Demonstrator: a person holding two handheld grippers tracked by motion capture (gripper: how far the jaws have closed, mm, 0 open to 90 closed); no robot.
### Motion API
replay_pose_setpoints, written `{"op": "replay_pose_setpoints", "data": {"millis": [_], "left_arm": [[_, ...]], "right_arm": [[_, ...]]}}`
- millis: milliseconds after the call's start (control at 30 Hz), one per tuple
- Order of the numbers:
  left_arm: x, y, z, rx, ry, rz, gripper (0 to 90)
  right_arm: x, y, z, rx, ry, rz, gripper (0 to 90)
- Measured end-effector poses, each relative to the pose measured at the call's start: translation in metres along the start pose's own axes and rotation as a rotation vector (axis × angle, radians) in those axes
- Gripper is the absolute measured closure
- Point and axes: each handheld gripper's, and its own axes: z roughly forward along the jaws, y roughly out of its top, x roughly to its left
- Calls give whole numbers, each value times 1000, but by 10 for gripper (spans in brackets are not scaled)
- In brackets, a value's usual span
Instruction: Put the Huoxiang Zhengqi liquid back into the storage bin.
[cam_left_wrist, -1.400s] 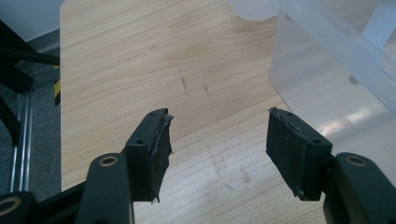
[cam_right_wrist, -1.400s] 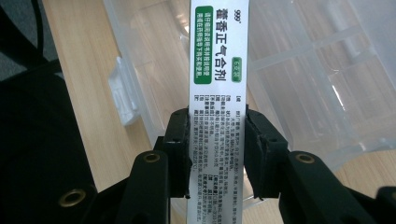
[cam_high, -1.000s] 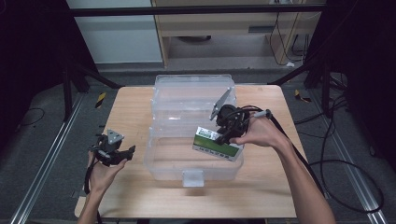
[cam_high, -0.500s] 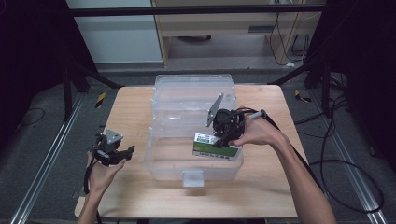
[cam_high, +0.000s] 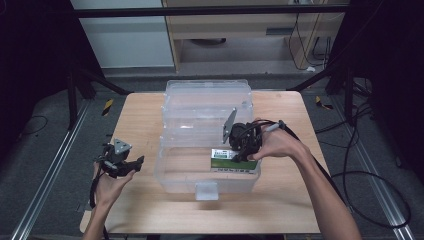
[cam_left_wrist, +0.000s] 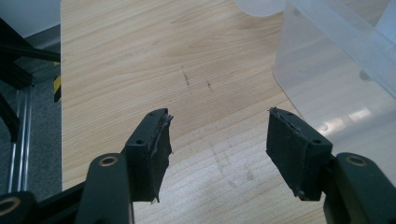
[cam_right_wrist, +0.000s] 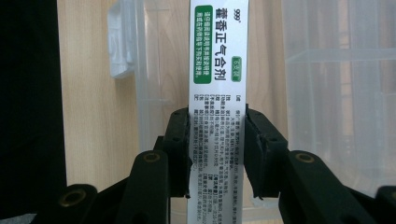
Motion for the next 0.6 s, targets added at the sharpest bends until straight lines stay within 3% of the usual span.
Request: {"op": "replay_pose_setpoints", "data": {"millis": [600], "left_arm": [[-1, 0, 1, 3, 1, 1, 392]], "right_arm": [[6, -3, 22, 26, 59, -57, 645]]}}
